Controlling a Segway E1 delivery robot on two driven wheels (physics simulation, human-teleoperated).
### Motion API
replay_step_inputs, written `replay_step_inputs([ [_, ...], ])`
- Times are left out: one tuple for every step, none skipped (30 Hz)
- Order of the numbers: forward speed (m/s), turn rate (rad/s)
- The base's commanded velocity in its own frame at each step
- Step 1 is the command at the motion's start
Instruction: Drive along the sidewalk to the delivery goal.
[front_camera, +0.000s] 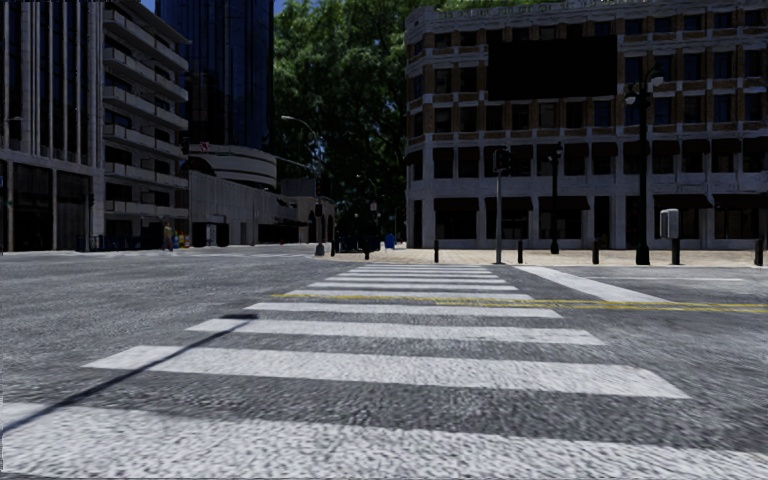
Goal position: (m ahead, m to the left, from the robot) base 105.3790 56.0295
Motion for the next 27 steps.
replay_step_inputs([
  [1.44,-0.46],
  [1.44,-0.46],
  [1.76,-0.38],
  [1.91,-0.2],
  [1.95,-0.04],
  [1.96,0.0],
  [1.96,0.0],
  [1.97,0.0],
  [1.97,0.0],
  [1.97,0.0],
  [1.97,0.0],
  [1.97,0.0],
  [1.97,0.0],
  [1.97,0.0],
  [1.97,0.0],
  [1.97,0.0],
  [1.97,0.0],
  [1.97,0.0],
  [1.97,0.0],
  [1.97,0.0],
  [1.97,0.0],
  [1.97,0.0],
  [1.97,0.0],
  [1.97,0.0],
  [1.97,0.0],
  [1.97,0.0],
  [1.97,0.0],
])
